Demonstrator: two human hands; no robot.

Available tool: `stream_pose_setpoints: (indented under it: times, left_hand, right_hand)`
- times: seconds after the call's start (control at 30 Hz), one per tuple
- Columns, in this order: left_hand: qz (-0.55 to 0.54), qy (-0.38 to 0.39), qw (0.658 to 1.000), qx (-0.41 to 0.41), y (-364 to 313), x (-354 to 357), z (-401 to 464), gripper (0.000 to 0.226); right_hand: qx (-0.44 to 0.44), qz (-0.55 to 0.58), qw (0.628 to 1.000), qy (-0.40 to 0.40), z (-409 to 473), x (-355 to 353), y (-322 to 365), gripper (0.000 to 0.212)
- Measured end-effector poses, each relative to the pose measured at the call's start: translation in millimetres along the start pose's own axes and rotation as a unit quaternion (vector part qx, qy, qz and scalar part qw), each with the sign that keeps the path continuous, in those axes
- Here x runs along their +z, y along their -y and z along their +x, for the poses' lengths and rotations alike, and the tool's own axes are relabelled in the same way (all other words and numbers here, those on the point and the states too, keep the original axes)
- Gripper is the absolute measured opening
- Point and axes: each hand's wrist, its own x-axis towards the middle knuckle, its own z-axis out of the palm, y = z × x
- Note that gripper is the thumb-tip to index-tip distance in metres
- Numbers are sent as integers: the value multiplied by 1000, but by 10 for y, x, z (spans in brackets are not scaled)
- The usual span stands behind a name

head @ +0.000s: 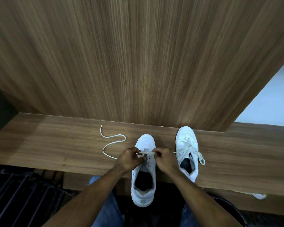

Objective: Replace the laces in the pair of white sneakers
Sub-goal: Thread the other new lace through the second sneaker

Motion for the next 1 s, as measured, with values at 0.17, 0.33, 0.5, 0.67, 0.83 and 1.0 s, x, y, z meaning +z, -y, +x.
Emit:
stream_pose_setpoints:
  times: [0.17,0.33,0.5,0.67,0.83,1.0]
  left_hand:
    - [55,15,997,-58,19,52,-44,16]
    - [27,-1,998,-56,19,53,-47,17]
    - [-87,-21,991,-101,245,124,31,35]
    - [-126,-21,983,-132,156,109,10,33]
    - [-136,-10,982,-133,164,118,12,19]
    - [-149,-7,980,-135,154,108,-13,20]
  right_hand:
    - [80,98,991,46,-5,-47,-85,35]
    - [62,69,993,69,-35,18,-62,29]
    - [13,-23,998,53,-19,111,33,15]
    - [-5,-68,997,24,35,202,103,22]
    - [2,-38,998,41,22,218,110,18]
    - [11,-39,999,35,-21,259,127,21]
